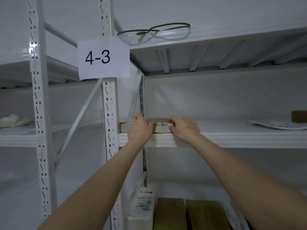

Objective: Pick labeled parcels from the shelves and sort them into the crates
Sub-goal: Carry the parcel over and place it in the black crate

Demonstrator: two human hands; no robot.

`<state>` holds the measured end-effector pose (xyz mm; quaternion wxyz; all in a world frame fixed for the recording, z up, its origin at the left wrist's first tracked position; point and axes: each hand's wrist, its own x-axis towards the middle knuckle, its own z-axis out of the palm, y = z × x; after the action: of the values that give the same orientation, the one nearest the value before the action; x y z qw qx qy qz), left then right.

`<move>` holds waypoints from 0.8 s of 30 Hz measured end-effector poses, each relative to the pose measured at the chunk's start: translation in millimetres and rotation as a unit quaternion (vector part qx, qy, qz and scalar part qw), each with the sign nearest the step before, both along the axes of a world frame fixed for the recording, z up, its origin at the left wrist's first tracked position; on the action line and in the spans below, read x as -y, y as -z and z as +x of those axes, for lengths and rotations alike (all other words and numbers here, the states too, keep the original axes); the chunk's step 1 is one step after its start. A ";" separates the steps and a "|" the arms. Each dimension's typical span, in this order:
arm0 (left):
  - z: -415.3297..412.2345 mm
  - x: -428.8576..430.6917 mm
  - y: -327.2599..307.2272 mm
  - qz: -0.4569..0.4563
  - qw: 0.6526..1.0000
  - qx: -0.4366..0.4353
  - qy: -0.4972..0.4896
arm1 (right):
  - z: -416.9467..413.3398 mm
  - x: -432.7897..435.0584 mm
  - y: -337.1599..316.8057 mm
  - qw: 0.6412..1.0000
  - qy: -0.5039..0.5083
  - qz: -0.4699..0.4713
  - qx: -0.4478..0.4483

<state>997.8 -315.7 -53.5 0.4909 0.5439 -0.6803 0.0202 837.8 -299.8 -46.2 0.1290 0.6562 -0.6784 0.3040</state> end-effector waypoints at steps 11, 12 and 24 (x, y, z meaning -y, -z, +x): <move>-56.8 -14.4 -12.8 0.126 0.972 -0.169 0.107 | -74.5 -58.7 -6.6 0.987 0.043 -0.048 0.147; -63.8 -18.1 -12.6 0.136 0.968 -0.175 0.115 | -83.1 -67.2 -7.4 0.983 0.045 -0.055 0.171; -124.6 -85.5 25.5 0.191 0.961 -0.138 0.148 | -144.1 -138.6 34.6 0.900 -0.028 0.048 0.432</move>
<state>873.2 -230.2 -78.9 0.4643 0.5186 -0.6702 -0.2576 693.7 -161.1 -80.8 -0.2167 0.4848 -0.6626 0.5282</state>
